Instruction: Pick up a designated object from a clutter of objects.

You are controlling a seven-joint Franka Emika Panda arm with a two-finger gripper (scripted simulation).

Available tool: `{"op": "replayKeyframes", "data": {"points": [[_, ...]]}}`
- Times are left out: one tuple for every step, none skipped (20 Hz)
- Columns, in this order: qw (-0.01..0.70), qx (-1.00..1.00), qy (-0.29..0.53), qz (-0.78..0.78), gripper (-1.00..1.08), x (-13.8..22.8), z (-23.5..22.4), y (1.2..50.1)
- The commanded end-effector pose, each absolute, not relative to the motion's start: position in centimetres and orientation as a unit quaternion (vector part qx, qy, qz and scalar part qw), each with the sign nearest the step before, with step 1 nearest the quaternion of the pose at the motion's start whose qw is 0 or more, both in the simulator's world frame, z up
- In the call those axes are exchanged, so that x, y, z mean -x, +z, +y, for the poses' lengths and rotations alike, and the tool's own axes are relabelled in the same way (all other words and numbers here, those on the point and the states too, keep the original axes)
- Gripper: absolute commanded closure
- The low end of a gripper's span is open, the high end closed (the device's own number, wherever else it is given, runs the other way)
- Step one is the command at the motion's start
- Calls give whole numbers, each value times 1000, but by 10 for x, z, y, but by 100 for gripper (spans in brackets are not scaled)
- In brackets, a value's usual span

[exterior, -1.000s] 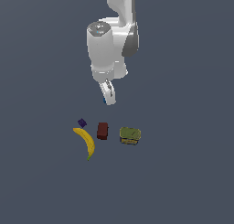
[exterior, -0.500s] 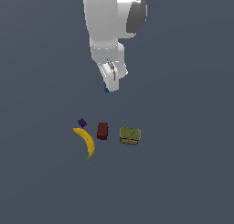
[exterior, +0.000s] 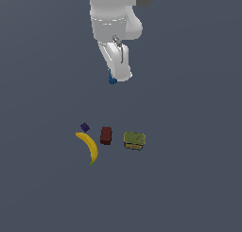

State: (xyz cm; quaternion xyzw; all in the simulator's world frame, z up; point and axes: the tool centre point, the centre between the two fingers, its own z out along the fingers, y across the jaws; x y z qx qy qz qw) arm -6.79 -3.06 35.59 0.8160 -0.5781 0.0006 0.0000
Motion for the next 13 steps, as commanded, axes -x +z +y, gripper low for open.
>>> {"op": "replayKeyframes", "data": {"points": [[0,-816,0,-578,108,65,-29,368],[0,-816,0,-578,108,64,-28,372],[0,-816,0,-578,108,63,-28,375],[0,-816,0,-578,108,63,-28,377],[0,-816,0,-578,108,62,-27,380],[0,-816,0,-578,108,62,-27,381],[0,-816,0,-578,108,61,-27,382],[0,-816,0,-578,108,61,-27,383],[0,-816,0,-578,108,61,-27,383],[0,-816,0,-578,108,61,-27,383],[0,-816,0,-578,108,61,-27,382],[0,-816,0,-578,108,61,-27,381],[0,-816,0,-578,108,61,-27,381]]}}
